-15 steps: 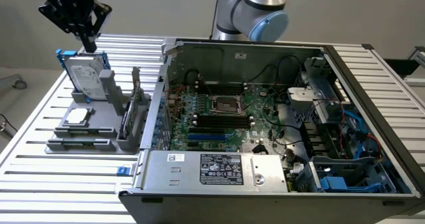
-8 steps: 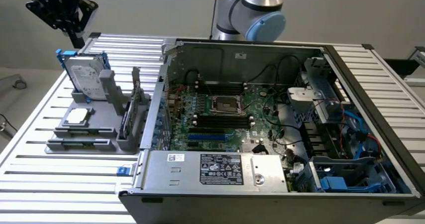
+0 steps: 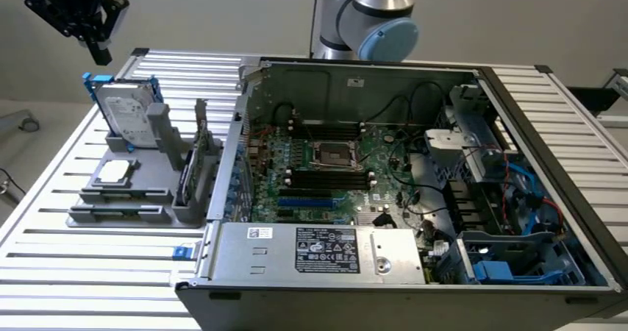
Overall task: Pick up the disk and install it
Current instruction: 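Reach for the disk, then pick up the disk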
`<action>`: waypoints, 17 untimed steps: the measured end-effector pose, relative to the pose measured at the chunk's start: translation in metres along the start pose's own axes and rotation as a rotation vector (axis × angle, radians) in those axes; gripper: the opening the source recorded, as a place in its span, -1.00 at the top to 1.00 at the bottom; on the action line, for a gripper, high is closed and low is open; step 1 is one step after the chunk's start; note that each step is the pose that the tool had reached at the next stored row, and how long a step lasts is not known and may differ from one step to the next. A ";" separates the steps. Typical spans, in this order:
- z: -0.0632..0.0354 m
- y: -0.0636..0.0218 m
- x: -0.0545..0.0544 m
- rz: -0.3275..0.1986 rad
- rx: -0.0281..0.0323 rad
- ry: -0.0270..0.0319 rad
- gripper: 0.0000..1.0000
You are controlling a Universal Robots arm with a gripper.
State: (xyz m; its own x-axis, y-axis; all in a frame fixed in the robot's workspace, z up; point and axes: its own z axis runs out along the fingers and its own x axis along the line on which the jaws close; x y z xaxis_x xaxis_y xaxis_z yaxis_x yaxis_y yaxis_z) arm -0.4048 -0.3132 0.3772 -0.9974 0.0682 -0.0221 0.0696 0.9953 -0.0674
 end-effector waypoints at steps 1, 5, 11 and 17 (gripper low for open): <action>0.0000 0.0019 0.003 0.000 0.0002 -0.0001 0.79; -0.0001 0.0099 0.016 -0.001 0.0010 -0.0001 0.79; -0.0002 0.0180 0.029 -0.003 0.0030 -0.0001 0.79; -0.0002 0.0180 0.029 -0.003 0.0030 -0.0001 0.79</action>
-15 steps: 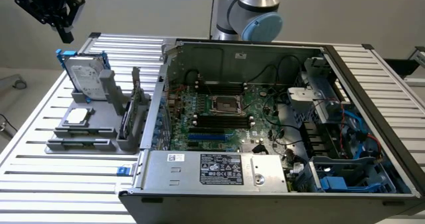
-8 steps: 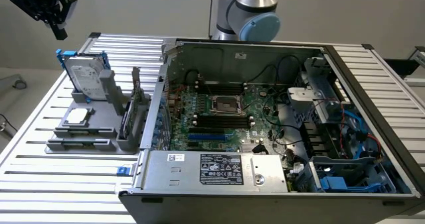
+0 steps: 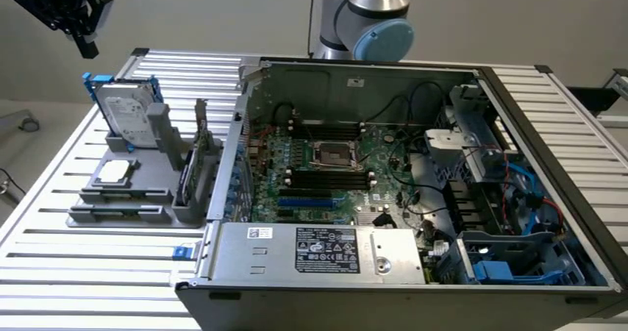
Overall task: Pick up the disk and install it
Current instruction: 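Pick up the disk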
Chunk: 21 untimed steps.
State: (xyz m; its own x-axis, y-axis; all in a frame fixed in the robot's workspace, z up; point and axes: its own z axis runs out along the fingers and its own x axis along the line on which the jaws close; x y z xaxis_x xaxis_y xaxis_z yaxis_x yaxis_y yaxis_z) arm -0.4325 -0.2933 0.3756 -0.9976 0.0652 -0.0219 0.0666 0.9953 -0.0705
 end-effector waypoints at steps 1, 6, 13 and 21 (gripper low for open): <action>0.0000 0.0000 0.000 0.000 0.0000 0.0000 0.79; 0.0000 0.0000 0.000 0.000 0.0000 -0.0001 0.79; -0.0001 0.0002 0.001 -0.073 -0.0016 -0.0051 0.79; 0.0000 0.0002 0.001 -0.218 -0.0048 -0.0155 0.79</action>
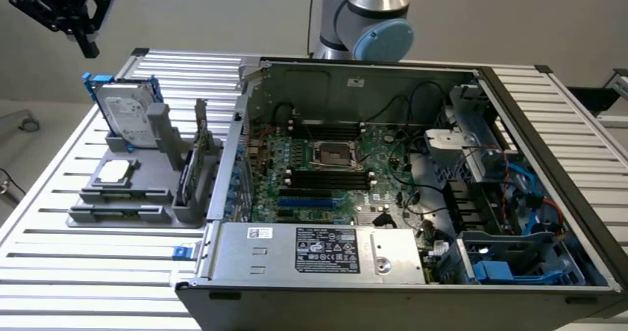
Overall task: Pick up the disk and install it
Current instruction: 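Pick up the disk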
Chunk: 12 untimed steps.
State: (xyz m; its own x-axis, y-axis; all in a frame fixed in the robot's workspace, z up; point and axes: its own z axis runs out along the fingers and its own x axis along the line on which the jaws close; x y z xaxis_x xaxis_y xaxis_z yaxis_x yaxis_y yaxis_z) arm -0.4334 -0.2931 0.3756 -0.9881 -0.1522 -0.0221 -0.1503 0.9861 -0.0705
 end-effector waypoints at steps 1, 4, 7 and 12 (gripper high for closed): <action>0.0000 0.0000 0.000 -0.018 -0.0004 -0.0012 0.79; 0.0000 0.0000 0.000 -0.073 -0.0016 -0.0051 0.79; 0.0002 0.0000 0.000 -0.127 -0.0051 -0.0094 0.79; 0.0004 0.0000 0.000 -0.218 -0.0118 -0.0166 0.79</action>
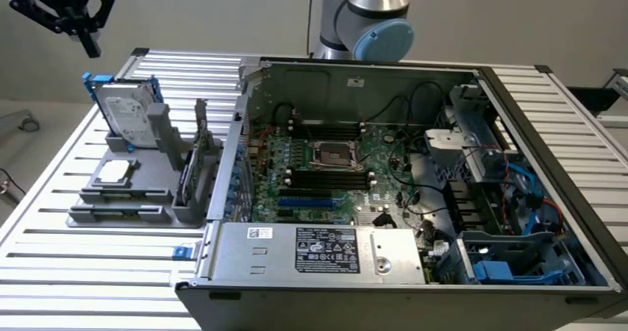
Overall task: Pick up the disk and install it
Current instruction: 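Pick up the disk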
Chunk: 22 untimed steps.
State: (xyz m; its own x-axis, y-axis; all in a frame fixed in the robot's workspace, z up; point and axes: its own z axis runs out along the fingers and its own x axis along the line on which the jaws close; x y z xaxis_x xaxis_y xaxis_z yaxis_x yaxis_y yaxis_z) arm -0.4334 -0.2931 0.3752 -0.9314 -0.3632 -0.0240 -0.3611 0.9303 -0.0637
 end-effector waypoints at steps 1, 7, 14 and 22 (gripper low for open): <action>0.0000 0.0000 0.000 -0.018 -0.0010 -0.0014 0.79; 0.0001 0.0000 0.000 -0.127 -0.0062 -0.0094 0.79; 0.0001 0.0000 0.000 -0.254 -0.0099 -0.0175 0.79; 0.0014 0.0001 0.000 -0.398 -0.0135 -0.0267 0.79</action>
State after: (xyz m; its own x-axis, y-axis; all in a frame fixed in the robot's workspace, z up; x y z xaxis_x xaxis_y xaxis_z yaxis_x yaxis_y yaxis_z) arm -0.4335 -0.2931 0.3738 -0.7168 -0.6968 -0.0260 -0.6946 0.7169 -0.0601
